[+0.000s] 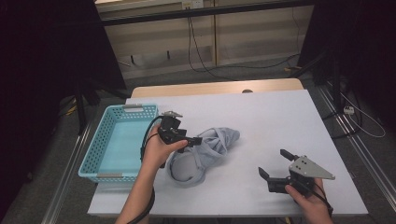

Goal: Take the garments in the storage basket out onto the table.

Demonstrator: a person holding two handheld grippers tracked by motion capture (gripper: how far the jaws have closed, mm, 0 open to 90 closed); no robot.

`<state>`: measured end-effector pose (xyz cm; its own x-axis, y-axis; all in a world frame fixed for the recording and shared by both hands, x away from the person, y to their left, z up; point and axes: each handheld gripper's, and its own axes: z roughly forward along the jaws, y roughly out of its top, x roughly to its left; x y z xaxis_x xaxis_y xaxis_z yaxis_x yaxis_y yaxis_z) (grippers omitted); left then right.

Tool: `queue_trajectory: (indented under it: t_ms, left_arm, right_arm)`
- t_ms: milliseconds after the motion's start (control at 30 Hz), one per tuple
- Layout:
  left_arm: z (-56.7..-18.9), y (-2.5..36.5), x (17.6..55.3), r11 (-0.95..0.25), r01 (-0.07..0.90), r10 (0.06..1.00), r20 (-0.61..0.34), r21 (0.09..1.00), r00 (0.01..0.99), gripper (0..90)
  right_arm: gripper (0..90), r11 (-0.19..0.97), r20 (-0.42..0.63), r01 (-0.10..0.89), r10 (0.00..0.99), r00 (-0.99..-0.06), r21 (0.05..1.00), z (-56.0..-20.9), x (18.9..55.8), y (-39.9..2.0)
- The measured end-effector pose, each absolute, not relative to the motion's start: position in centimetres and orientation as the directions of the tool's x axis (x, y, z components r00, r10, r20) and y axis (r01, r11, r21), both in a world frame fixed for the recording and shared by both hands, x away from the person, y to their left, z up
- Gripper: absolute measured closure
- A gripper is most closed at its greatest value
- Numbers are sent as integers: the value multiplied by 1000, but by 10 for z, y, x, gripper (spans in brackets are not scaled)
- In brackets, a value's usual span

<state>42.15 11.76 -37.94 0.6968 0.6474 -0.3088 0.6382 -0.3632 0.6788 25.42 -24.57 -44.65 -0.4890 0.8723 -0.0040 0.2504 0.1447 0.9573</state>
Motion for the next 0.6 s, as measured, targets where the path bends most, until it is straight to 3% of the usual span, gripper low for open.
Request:
queue_trajectory:
  t_ms: [600]
  left_arm:
    - [-382, 133, 416, -351, 629, 675, -278, 694, 683, 137]
  right_arm:
    - [20, 216, -11, 322, 846, -534, 922, -452, 274, -221]
